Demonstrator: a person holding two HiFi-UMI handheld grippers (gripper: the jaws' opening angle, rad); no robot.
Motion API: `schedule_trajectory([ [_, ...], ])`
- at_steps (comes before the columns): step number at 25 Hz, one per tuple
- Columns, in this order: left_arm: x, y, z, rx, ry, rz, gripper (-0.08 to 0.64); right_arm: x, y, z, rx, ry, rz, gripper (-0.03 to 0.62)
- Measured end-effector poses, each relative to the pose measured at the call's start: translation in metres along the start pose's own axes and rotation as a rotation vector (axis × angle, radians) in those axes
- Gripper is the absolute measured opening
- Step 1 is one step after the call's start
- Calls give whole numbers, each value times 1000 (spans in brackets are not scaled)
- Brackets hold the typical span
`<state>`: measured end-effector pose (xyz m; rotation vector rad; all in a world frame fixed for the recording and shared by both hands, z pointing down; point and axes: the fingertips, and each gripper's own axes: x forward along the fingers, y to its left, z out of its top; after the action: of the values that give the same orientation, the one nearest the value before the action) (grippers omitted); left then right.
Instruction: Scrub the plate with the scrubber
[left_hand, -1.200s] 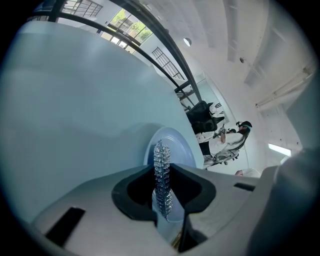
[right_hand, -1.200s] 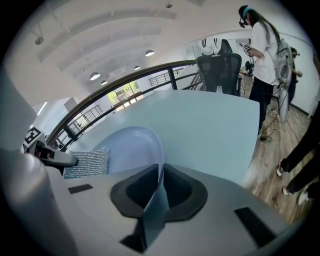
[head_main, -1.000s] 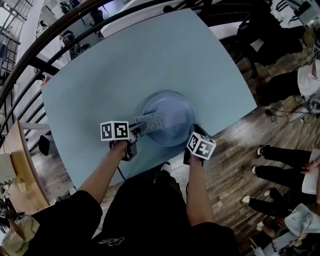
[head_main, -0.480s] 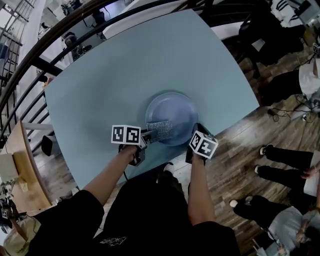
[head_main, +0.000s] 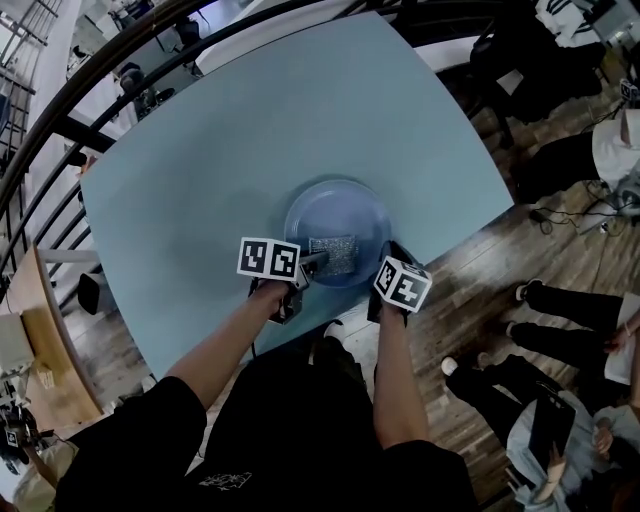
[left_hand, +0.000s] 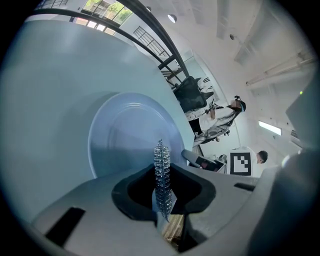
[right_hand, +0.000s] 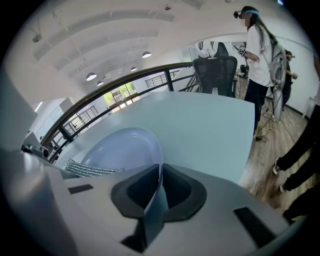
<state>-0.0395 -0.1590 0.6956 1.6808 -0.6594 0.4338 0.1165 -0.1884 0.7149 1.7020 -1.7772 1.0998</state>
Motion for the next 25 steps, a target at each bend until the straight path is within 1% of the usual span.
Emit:
schedule_trajectory([
  [11, 23, -11, 18, 10, 0, -26, 89, 0, 2, 0, -20, 12, -2, 26],
  [18, 31, -15, 35, 1, -22, -36, 89, 0, 4, 3, -25, 18, 5, 25],
  [25, 29, -7, 54, -23, -66, -32, 89, 2, 5, 3, -26, 21, 6, 25],
])
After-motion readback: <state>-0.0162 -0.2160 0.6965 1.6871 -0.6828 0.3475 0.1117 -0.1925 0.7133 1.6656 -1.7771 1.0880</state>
